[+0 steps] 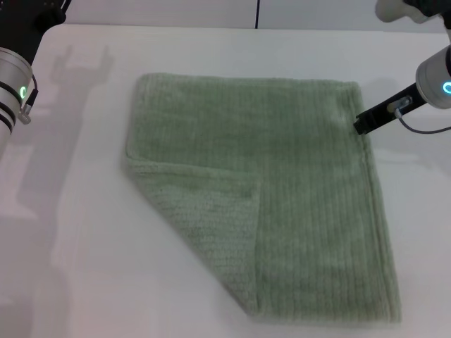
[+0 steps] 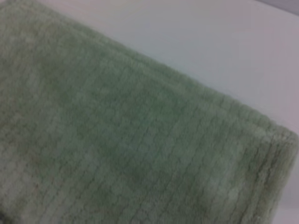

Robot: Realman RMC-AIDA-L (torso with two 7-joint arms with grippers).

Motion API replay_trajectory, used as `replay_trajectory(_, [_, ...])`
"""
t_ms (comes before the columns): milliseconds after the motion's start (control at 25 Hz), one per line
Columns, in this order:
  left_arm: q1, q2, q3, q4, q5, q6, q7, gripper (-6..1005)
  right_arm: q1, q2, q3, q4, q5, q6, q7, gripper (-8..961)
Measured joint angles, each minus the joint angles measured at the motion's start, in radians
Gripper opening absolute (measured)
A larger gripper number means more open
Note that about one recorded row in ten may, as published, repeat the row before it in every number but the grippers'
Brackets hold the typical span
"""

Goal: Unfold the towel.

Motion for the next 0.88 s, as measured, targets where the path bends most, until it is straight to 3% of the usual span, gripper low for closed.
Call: replay_trajectory(880, [0.005, 0.000, 0.000, -0.003, 0.000, 0.014, -0.001, 751, 0.083, 0.001, 0.039, 0.188, 0.015, 0.024, -0.109, 0])
